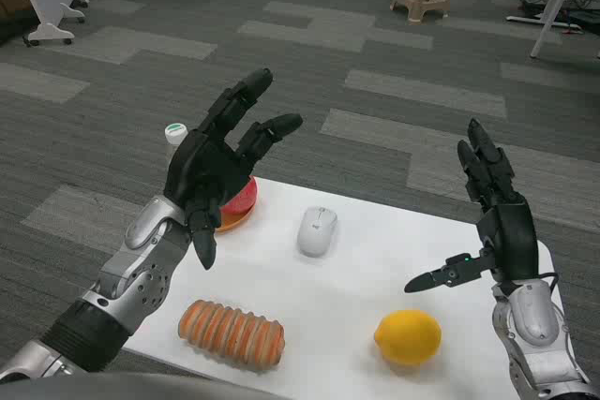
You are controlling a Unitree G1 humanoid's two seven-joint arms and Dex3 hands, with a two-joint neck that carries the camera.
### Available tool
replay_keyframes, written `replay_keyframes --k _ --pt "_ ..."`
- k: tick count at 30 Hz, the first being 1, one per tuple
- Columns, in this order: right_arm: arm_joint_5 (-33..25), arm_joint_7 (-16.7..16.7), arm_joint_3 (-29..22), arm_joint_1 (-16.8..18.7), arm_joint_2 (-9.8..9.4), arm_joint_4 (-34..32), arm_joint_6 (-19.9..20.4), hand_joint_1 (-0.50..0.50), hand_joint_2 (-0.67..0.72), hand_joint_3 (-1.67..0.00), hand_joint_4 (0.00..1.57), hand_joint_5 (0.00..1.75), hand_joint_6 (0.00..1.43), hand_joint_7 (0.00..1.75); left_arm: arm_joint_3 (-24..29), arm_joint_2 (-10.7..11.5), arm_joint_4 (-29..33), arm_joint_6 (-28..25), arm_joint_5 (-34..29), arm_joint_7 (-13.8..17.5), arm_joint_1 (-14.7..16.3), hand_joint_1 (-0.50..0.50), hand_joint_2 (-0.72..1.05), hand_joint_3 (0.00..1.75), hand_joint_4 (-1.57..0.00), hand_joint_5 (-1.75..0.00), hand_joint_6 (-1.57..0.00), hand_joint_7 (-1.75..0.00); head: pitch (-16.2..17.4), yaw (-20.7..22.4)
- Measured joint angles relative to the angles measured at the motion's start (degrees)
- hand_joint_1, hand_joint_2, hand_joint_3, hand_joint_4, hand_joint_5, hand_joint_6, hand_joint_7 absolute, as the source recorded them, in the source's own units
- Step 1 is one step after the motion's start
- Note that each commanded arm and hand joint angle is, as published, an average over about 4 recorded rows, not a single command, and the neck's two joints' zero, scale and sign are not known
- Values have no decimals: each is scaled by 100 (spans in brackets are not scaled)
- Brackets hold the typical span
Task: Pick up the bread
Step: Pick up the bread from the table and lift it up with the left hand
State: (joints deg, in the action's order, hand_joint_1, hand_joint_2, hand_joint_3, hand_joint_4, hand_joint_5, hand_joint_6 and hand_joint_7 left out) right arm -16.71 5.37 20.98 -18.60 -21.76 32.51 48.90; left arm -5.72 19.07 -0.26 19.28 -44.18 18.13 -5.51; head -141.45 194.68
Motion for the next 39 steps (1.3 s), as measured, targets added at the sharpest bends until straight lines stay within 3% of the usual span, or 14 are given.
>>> replay_keyframes --k 2,3,5,7,18,22,28,34,39 --pt "-5 135 4 29 15 -66 3 -17 28 0 0 0 0 3 -25 -78 -302 144 157 -98 -228 50 -55 9 0 -5 0 -28 -352 -137" --pt "-8 260 13 50 55 -157 14 -17 28 0 0 0 0 3 -38 -159 -606 283 297 -215 -481 50 -55 9 0 -5 0 -28 -705 -275" --pt "-13 490 39 78 172 -369 60 -17 28 0 0 0 0 3 -52 -312 -1155 560 547 -452 -1063 50 -55 9 0 -8 0 -28 -705 -288" --pt "-18 591 55 88 241 -488 100 -17 28 0 0 0 0 0 -55 -388 -1337 713 645 -543 -1419 50 -55 9 0 -10 0 -28 -703 -296" --pt "-38 644 56 98 244 -504 105 -17 28 0 0 0 0 0 -58 -433 -1364 761 656 -546 -1463 50 -55 9 0 -10 0 -28 -633 -255" --pt "-37 644 57 98 245 -504 105 -17 28 0 0 0 0 3 -54 -432 -1364 761 656 -546 -1457 50 -55 7 0 -10 0 -28 -304 -286" --pt "-38 643 57 100 242 -503 105 -17 28 0 0 0 0 0 -61 -356 -1364 761 645 -539 -1437 49 -46 9 0 -10 0 -28 997 -293" --pt "-40 378 66 146 134 -332 109 -21 28 0 0 0 0 0 -219 -39 -1418 759 658 -485 -1231 48 -33 4 0 -10 0 -28 1787 -338" --pt "-41 231 23 160 90 -209 109 -21 22 0 0 0 0 3 -428 234 -1572 723 843 -421 -1120 48 -26 9 0 -10 0 -28 2124 -361"
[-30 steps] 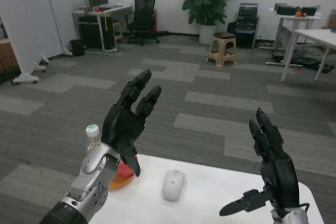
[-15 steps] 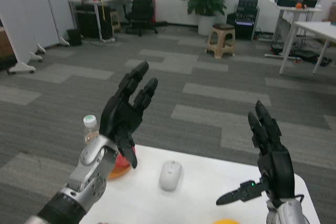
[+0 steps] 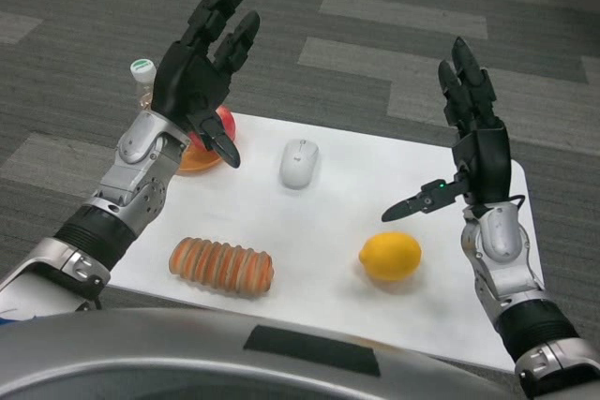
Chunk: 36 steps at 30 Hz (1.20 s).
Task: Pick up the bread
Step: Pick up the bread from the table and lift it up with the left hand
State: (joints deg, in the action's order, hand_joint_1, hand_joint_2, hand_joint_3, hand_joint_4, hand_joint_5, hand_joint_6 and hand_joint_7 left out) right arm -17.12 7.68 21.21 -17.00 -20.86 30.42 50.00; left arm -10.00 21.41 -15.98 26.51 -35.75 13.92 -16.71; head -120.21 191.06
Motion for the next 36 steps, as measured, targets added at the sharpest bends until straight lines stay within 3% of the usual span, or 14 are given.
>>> replay_keyframes --k 7,14,20,29,36 --pt "1 -132 -25 7 -6 211 10 -21 22 0 0 0 0 2 -247 332 -110 -131 293 106 15 48 -19 9 0 -10 0 -26 119 133" --pt "8 -345 0 12 -44 601 23 -21 15 0 0 0 0 0 -596 989 -130 -303 602 122 59 48 -19 9 0 -10 0 -28 156 89" --pt "10 -420 83 -45 -99 792 24 -21 15 0 0 0 0 0 -846 1235 -78 -558 798 236 52 46 -8 7 0 -10 0 -28 150 65" --pt "10 -457 106 -95 -187 1006 26 -21 15 0 0 0 0 0 -954 1769 617 -1419 1288 480 11 46 7 9 0 -10 0 -28 71 60" --pt "11 -486 128 -119 -250 1031 25 -21 15 0 0 0 0 0 -1761 2313 1237 -2329 1778 812 -243 46 23 9 0 -10 0 -28 48 164"
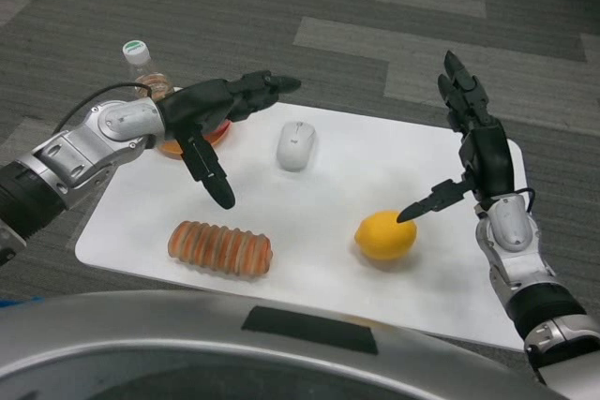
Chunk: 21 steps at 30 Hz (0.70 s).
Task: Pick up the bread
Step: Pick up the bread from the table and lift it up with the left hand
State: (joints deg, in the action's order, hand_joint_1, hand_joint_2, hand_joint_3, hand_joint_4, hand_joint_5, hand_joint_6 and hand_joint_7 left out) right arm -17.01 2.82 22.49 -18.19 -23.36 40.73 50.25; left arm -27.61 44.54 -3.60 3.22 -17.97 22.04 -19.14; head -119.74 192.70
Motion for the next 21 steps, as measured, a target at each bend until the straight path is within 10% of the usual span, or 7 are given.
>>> replay_keyframes --k 9,13,21 --pt "-2 -3 102 -13 -107 23 -1 -21 15 0 0 0 0 0 -879 165 298 -531 351 187 -242 46 14 9 0 -10 0 -28 -12 127" --pt "-2 -3 123 -13 -117 22 0 -21 15 0 0 0 0 0 -1082 159 349 -664 879 332 -245 49 -33 9 0 -15 0 -28 -44 125" --pt "-2 -5 127 -13 -119 16 0 -21 15 0 0 0 0 0 -1557 130 284 -914 1890 533 -192 50 -64 9 0 -69 0 -28 -57 124"
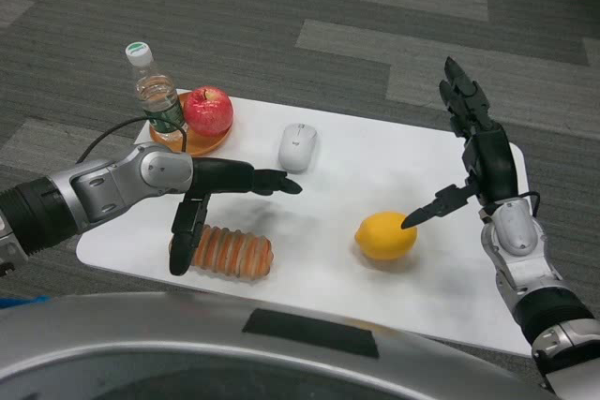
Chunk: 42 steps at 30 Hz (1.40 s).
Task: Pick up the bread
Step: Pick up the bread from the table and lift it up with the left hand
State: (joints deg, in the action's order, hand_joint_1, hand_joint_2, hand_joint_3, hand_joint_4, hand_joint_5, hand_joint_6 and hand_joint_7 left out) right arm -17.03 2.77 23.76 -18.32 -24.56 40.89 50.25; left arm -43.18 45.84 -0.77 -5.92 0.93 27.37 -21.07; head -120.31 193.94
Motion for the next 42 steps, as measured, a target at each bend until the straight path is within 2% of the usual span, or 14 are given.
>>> replay_keyframes --k 5,9,17,20,27,34,40,42 --pt "0 0 0 0 -1 1 0 -21 15 0 0 0 0 0 -116 0 -17 -171 277 5 36 50 -64 9 0 -82 0 -28 7 37" --pt "0 0 1 0 -1 4 0 -21 15 0 0 0 0 0 -240 -10 -17 -210 534 3 52 50 -64 9 0 -82 0 -37 18 52" --pt "0 0 2 0 -1 46 0 -21 15 0 0 0 0 0 -220 -230 67 -473 1562 -48 96 50 -64 9 0 -85 0 -49 8 116" --pt "0 0 3 -1 -1 68 0 -21 15 0 0 0 0 0 -180 -345 69 -517 1935 -228 187 50 -64 9 0 -92 0 -49 -4 111" --pt "-1 -3 -1 -5 1 112 1 -21 15 0 0 0 0 0 146 -643 57 -560 2568 -629 589 50 -64 9 0 -92 0 -49 -57 114" --pt "-1 -3 -35 -7 2 130 1 -21 15 0 0 0 0 0 332 -729 -72 -530 2807 -921 773 50 -55 7 0 -92 0 -49 -78 126" --pt "0 -4 -163 -13 4 158 1 -21 15 0 0 0 0 0 583 -827 -457 -233 3134 -1713 1073 50 -50 9 0 -92 0 -49 -140 104" --pt "0 -4 -180 -17 6 160 1 -21 15 0 0 0 0 0 653 -900 -539 -118 3251 -1837 1144 50 -46 9 0 -92 0 -49 -162 123"
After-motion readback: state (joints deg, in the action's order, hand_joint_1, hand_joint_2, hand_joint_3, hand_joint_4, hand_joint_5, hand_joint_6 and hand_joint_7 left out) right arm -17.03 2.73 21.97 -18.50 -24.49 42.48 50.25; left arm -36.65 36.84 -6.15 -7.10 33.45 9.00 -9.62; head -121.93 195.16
